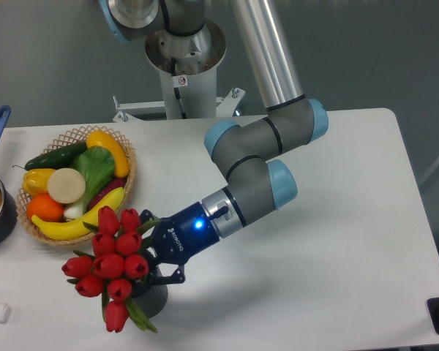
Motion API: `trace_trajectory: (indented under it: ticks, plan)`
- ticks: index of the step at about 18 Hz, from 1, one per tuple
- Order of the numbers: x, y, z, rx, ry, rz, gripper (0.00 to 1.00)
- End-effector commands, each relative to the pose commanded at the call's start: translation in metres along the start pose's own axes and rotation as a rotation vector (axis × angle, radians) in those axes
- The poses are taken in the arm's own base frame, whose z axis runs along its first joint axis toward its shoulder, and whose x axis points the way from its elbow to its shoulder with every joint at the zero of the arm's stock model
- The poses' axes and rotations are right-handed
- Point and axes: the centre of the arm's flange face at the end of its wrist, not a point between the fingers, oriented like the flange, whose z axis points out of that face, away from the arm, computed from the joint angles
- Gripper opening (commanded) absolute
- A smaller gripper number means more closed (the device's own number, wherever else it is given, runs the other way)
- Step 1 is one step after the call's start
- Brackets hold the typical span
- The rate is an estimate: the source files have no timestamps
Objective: Insert the flowers into the vase
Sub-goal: 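Lower the tulip stems down into the vase opening, then open the gripper to release the tulip stems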
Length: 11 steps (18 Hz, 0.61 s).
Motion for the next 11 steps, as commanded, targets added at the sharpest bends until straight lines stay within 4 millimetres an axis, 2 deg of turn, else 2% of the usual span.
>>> trace_trajectory:
  ticks: [3,5,8,11]
  plan:
    - [-0.003,0.005,0.0,-0.027,-0.011,0.006,0.56]
    - [-0.007,0.012,-0.004,-0.086,-0.045,0.005,0.76]
    - [-0.007,0.014,-0.008,-0.138,-0.074,0.008,0.96]
    - [-0.003,0.009,-0.016,-0.161,-0.098,0.016,1.0]
